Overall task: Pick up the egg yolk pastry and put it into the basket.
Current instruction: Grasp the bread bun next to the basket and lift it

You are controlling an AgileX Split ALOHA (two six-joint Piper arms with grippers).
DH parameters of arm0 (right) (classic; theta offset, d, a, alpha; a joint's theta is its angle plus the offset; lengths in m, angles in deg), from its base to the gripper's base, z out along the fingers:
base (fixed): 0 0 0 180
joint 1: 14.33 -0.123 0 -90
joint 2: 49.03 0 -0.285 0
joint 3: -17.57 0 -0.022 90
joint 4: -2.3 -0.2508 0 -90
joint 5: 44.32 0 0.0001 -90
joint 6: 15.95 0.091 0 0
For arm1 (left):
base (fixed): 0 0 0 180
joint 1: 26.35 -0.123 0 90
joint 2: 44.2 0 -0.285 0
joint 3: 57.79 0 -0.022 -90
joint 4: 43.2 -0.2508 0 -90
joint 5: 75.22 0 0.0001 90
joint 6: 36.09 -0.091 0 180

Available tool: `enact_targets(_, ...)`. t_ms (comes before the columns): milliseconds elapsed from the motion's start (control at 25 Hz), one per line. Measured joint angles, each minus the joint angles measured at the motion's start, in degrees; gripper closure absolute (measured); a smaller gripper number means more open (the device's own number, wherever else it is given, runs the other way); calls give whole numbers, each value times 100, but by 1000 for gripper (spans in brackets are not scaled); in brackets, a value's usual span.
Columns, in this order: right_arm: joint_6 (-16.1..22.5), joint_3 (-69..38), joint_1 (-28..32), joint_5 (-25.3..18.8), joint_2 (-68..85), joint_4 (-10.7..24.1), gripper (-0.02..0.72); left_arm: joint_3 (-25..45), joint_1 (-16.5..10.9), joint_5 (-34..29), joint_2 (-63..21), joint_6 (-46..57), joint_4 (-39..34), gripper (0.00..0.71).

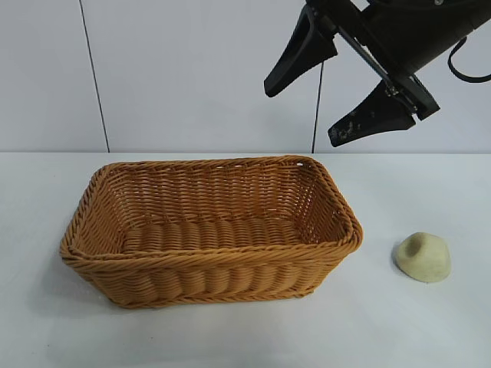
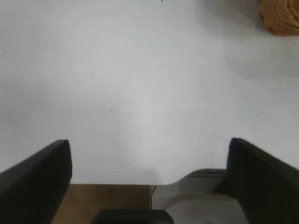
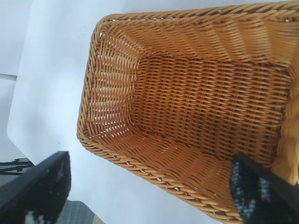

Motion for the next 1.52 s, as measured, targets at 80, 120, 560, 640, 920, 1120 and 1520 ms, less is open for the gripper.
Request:
enact_targets(80, 0, 0, 0, 0, 0, 0, 70, 185, 0, 34, -505, 0, 0, 15)
enact_targets(120, 0, 0, 0, 0, 0, 0, 70, 285, 0, 64, -698, 0, 0, 15)
enact_targets(560, 13, 25, 0, -41, 0, 247, 70, 484, 0, 210, -2123, -17, 94, 15)
enact_targets(640, 158, 113, 0, -96, 0, 630, 70, 485, 0, 215, -2392, -16, 109, 15)
enact_targets(920, 1656, 642, 47, -385, 0, 3019, 70, 502, 0, 222, -3161, -16, 126, 15)
enact_targets(1120, 2036, 694, 588, -494, 0, 3801, 70, 514, 0, 228, -3181, -16, 132, 15)
enact_targets(1520, 2078, 707, 1128, -596, -823, 3890, 70, 514, 0, 228, -3181, -16, 132, 15)
